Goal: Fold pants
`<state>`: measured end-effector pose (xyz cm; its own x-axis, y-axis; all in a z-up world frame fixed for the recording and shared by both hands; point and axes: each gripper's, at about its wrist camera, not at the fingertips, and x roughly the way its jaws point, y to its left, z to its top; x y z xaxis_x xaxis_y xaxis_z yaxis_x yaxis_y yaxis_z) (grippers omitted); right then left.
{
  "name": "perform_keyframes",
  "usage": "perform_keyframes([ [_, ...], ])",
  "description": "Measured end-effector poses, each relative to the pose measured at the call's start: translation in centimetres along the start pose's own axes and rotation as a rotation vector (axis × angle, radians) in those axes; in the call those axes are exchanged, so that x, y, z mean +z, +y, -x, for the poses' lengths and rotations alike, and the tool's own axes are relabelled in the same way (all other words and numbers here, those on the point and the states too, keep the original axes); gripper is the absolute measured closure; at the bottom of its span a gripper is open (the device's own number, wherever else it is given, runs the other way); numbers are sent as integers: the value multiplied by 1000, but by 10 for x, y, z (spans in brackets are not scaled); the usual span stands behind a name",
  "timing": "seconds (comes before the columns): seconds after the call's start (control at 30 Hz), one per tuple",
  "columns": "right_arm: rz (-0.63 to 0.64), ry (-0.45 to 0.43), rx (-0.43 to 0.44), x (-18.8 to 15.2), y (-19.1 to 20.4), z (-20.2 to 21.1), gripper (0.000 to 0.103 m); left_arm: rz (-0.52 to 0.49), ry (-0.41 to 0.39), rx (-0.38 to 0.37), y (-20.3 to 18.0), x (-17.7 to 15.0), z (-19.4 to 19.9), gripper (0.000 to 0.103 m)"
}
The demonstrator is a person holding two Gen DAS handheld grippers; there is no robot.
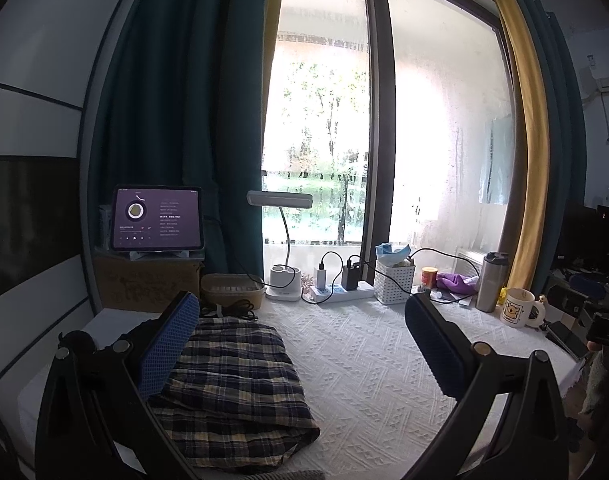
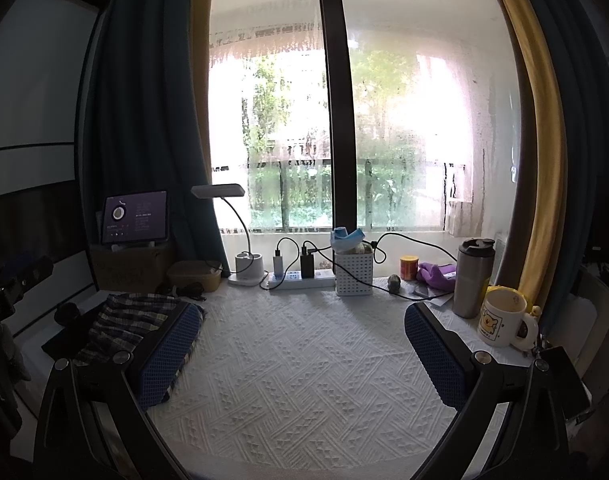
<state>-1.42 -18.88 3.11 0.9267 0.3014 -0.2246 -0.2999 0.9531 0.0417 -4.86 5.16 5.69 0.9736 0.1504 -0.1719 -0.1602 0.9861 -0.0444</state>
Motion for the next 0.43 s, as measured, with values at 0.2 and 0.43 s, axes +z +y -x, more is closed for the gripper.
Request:
perform_keyframes([
  [0.2,0,2,-1,0,1,0,0,-2,-1,0,0,0,0,1],
  [0.43,3,9,0,-2,1,-3,0,-14,-41,-26,2,0,5,1],
])
